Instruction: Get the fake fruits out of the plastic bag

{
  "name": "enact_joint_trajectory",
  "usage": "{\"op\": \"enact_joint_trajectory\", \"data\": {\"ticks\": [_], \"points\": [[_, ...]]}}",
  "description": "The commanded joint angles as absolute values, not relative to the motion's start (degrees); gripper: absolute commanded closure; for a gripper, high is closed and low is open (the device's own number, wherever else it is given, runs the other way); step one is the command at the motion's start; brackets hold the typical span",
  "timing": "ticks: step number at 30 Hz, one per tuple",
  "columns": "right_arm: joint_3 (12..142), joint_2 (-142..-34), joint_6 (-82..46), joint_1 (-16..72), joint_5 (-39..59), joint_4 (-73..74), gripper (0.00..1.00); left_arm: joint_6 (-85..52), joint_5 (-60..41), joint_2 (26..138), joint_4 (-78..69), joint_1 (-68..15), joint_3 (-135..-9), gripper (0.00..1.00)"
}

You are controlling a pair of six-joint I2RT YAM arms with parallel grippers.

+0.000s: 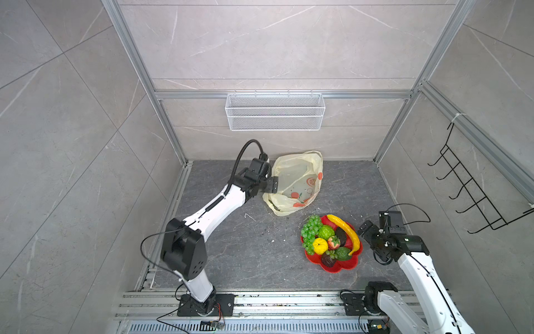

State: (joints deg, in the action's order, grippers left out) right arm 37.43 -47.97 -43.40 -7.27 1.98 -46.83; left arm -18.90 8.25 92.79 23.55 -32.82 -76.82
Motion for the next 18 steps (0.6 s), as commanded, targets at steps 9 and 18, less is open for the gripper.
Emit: {"op": "enact_joint_trajectory", "data": {"ticks": [9,18], "points": [[29.1,-46.9,-39.8,-18.7,22.1,-35.7,0.00,-31.7,1.3,93.0,13.2,-33.5,-64.5,0.15],[28.2,-45.9,-39.2,-18.7,21.0,-35.8,0.00,-33.9,1.0,105.9,12.7,-33.5,-74.4,0.28]]}}
